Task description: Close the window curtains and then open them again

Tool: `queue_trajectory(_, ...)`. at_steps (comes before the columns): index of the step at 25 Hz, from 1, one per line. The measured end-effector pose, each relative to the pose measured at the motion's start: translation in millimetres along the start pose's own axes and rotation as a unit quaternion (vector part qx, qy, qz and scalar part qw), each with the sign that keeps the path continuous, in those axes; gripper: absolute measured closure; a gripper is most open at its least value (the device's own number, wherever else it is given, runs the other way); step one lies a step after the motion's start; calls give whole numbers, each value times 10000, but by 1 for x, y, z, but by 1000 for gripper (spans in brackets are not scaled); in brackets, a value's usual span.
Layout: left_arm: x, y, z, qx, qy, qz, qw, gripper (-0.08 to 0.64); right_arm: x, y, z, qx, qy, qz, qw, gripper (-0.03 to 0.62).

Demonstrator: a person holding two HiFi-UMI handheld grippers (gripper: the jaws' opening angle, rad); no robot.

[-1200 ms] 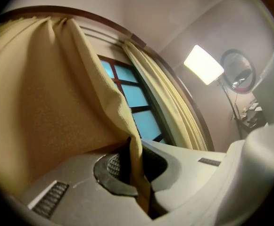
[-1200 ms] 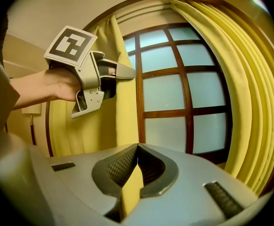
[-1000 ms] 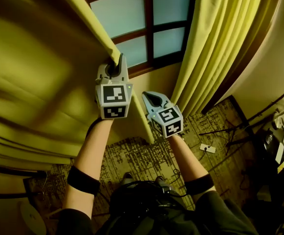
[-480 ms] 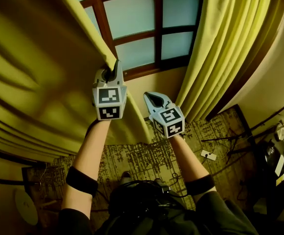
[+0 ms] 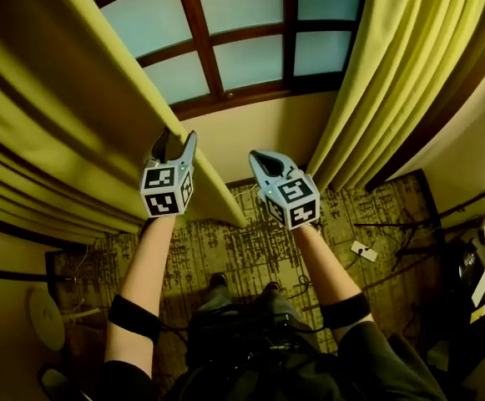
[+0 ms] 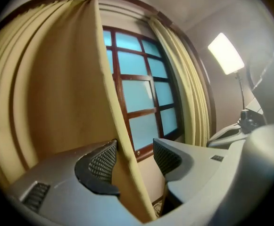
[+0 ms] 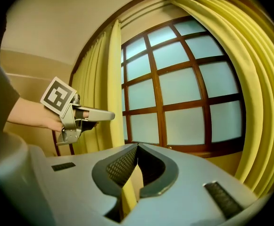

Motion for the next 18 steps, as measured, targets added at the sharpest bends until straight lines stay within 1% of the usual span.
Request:
queue_trajectory(2, -14, 23, 27, -210, 197, -119, 9995, 325, -9, 2, 8, -64, -33, -5, 10000, 592)
queue_trajectory(4, -24, 48, 49, -357, 266, -143, 9989, 325, -21, 6, 12, -128, -30, 2, 9999, 592)
queue_trajectory(10, -44, 114, 93, -576, 505, 22, 9971, 335, -56, 12, 18, -214, 43, 180, 9996, 592)
queue_trajectory(12, -52, 134, 106, -648, 535, 42, 9965, 383, -71, 14, 27, -302, 69, 244, 9992, 592)
queue_trajectory(14, -65, 155, 116, -678, 535, 6, 9963, 500, -92, 15, 34, -385, 110, 270, 9988, 592)
queue_trajectory(15, -71, 166, 122, -692, 553, -12, 9961, 537, -105, 15, 36, -426, 127, 271, 9986, 592)
queue_trajectory(16, -77, 178, 127, -713, 580, -17, 9958, 560, -118, 16, 38, -466, 138, 273, 9984, 592)
queue_trajectory(18, -86, 201, 137, -760, 633, 14, 9951, 560, -142, 20, 46, -544, 144, 289, 9980, 592)
Point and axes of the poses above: the fingertips, and each gripper's own axes: y backward along the fingers, x to its right, z out of its underside, the point moved 3 cm from there along y, backward along the fingers, and after that the axes turned 7 degrees about x, right-handed, at the moved point
